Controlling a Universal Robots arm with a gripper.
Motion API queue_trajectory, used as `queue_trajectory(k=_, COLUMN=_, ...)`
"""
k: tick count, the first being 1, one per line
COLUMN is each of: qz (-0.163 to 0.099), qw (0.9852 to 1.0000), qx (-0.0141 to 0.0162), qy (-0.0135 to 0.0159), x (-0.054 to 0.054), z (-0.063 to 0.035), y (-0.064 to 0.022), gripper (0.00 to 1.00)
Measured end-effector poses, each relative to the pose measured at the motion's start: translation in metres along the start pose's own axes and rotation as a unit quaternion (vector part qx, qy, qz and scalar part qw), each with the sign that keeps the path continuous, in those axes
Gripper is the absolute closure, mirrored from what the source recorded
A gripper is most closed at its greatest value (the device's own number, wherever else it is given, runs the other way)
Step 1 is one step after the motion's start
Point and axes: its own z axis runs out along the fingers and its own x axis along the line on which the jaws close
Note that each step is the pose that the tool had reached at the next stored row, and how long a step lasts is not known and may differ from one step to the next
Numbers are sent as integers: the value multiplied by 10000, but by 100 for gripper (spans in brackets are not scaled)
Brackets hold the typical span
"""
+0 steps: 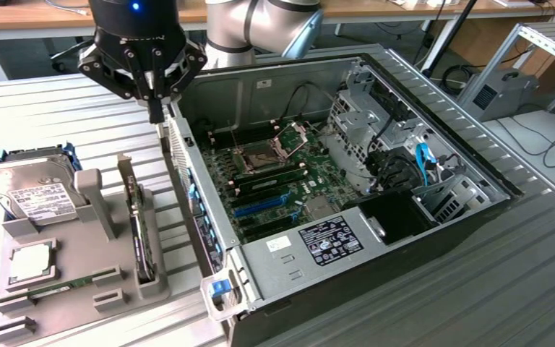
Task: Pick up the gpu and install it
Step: 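Reach for the gpu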
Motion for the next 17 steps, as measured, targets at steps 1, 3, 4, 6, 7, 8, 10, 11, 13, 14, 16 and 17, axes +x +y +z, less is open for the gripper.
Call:
queue_trajectory(k=1, qz=0, qw=10000, qx=0, qy=0, x=10, z=0, y=-1, gripper=89)
queue_trajectory(k=3, qz=0, qw=10000, qx=0, qy=0, x=26, z=-1, y=-2, gripper=89)
queue_trajectory(k=4, qz=0, qw=10000, qx=0, qy=0, x=38, z=-1, y=-3, gripper=89)
queue_trajectory(k=6, qz=0, qw=10000, qx=0, qy=0, x=59, z=-2, y=-5, gripper=89)
queue_trajectory(k=7, qz=0, qw=10000, qx=0, qy=0, x=68, z=-2, y=-5, gripper=89)
queue_trajectory(k=8, qz=0, qw=10000, qx=0, qy=0, x=75, z=-3, y=-6, gripper=89)
queue_trajectory(k=10, qz=-1, qw=10000, qx=0, qy=0, x=78, z=-2, y=-6, gripper=89)
queue_trajectory(k=11, qz=-1, qw=10000, qx=0, qy=0, x=79, z=-2, y=-7, gripper=89)
queue_trajectory(k=13, qz=0, qw=10000, qx=0, qy=0, x=80, z=-3, y=-13, gripper=89)
queue_trajectory(k=14, qz=0, qw=10000, qx=0, qy=0, x=79, z=-3, y=-18, gripper=89)
queue_trajectory(k=16, qz=0, qw=10000, qx=0, qy=1, x=78, z=-4, y=-35, gripper=89)
queue_trajectory(k=17, qz=0, qw=10000, qx=0, qy=0, x=77, z=-4, y=-45, gripper=89)
